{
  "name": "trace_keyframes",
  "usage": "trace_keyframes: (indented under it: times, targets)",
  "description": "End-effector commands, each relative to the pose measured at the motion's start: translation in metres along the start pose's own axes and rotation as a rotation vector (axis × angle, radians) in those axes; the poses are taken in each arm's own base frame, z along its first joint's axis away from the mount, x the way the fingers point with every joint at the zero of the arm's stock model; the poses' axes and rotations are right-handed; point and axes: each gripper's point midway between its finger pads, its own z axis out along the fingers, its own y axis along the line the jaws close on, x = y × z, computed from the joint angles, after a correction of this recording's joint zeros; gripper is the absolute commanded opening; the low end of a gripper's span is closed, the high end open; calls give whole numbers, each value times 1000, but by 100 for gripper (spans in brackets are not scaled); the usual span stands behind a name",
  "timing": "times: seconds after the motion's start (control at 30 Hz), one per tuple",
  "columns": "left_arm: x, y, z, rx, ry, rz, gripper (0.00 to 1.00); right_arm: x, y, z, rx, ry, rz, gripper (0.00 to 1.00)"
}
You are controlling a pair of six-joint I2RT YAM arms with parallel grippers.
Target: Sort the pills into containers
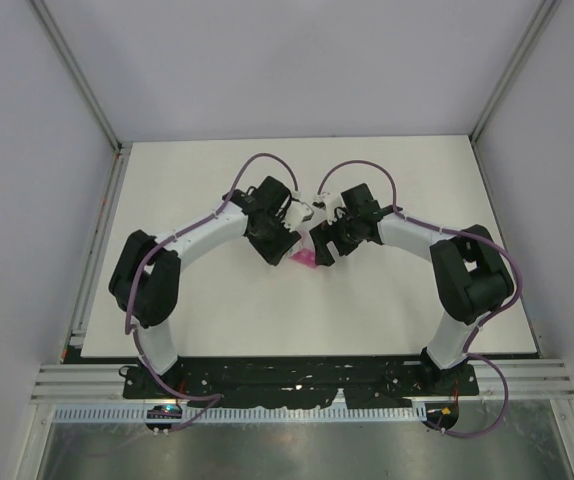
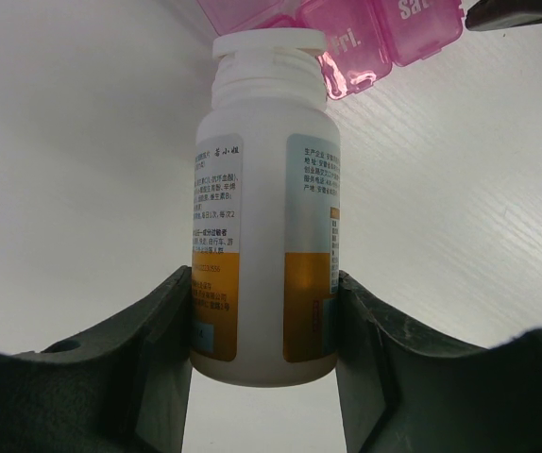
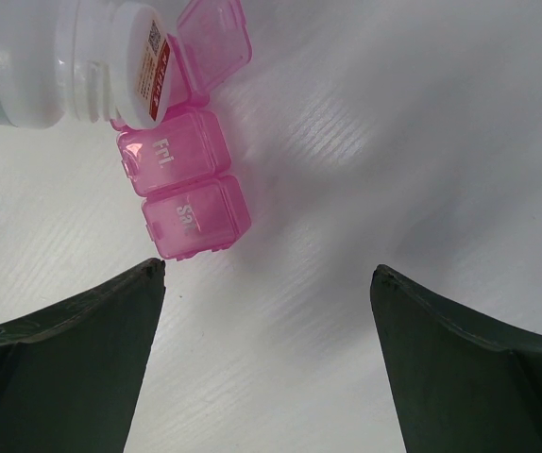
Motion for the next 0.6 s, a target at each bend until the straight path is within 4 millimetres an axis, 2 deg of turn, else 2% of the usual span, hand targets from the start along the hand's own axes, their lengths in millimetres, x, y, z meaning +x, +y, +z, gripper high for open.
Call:
trace_keyframes:
  times: [0.0, 0.57]
  targets:
    - [-14, 3, -9, -15, -25, 26, 0, -21, -2, -5, 2, -52, -13, 93]
    - [-15, 1, -10, -19, -12, 34, 0, -21, -1, -5, -2, -52, -14, 94]
